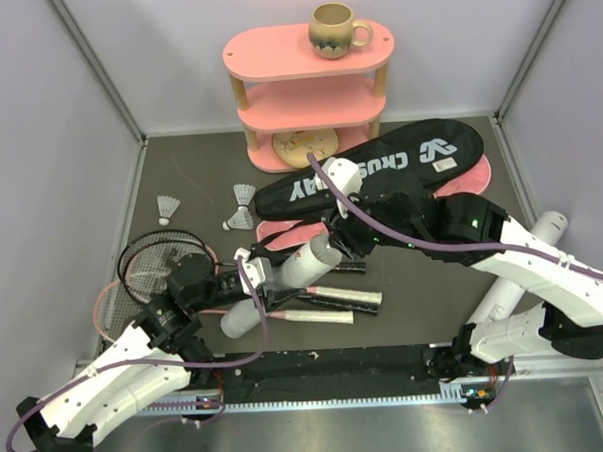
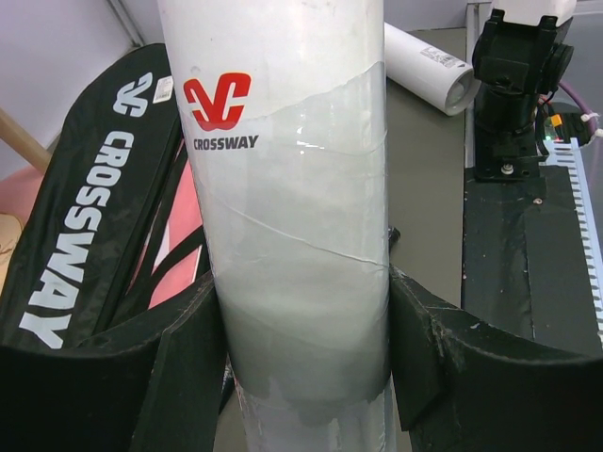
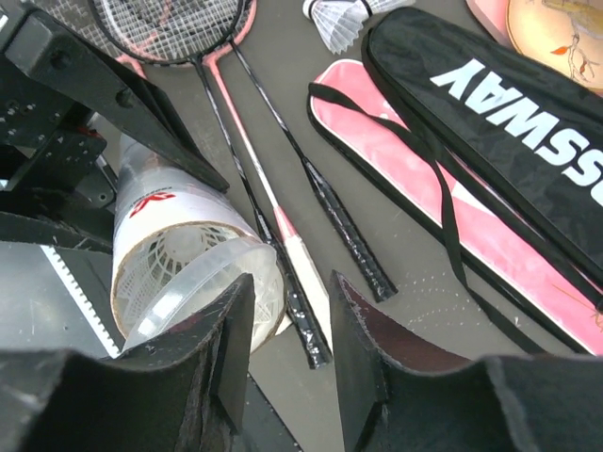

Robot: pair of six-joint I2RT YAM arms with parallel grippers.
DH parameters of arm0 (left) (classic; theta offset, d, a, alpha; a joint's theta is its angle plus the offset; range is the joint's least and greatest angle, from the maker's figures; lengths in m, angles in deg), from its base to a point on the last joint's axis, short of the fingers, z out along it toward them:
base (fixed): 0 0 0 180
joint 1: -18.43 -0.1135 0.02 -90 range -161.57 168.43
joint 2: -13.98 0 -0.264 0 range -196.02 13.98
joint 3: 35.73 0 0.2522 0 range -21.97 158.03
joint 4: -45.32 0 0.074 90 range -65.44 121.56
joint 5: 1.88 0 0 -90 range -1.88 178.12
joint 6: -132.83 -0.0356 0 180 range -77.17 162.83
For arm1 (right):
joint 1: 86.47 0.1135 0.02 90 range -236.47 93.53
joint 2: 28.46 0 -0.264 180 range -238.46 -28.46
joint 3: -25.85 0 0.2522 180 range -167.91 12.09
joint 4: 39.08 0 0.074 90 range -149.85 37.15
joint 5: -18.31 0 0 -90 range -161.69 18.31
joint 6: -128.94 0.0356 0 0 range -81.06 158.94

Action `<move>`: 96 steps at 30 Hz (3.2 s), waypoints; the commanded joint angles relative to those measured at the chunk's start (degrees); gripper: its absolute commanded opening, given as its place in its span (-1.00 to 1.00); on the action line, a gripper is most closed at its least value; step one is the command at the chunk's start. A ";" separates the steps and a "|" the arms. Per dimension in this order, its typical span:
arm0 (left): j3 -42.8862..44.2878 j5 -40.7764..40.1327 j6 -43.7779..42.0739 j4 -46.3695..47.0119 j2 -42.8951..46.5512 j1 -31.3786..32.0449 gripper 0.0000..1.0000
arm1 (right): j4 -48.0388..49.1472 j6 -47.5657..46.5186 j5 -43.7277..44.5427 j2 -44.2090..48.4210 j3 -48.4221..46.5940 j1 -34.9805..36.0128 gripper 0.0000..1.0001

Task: Pack up the badminton gear
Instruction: Close the lid on the shuttle tube.

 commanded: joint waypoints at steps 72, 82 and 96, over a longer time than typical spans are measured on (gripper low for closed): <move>-8.47 -4.71 13.94 33.09 4.89 -0.01 -0.82 | 56.39 31.63 -12.96 9.80 34.29 0.71 -1.00; -6.90 -4.02 9.99 33.72 4.89 -0.01 -0.81 | 44.19 41.68 -21.95 7.25 32.63 -1.66 -1.00; -6.89 -3.49 6.56 30.81 6.92 -0.01 -0.79 | 33.01 43.87 -38.21 -0.39 27.62 -3.33 -0.99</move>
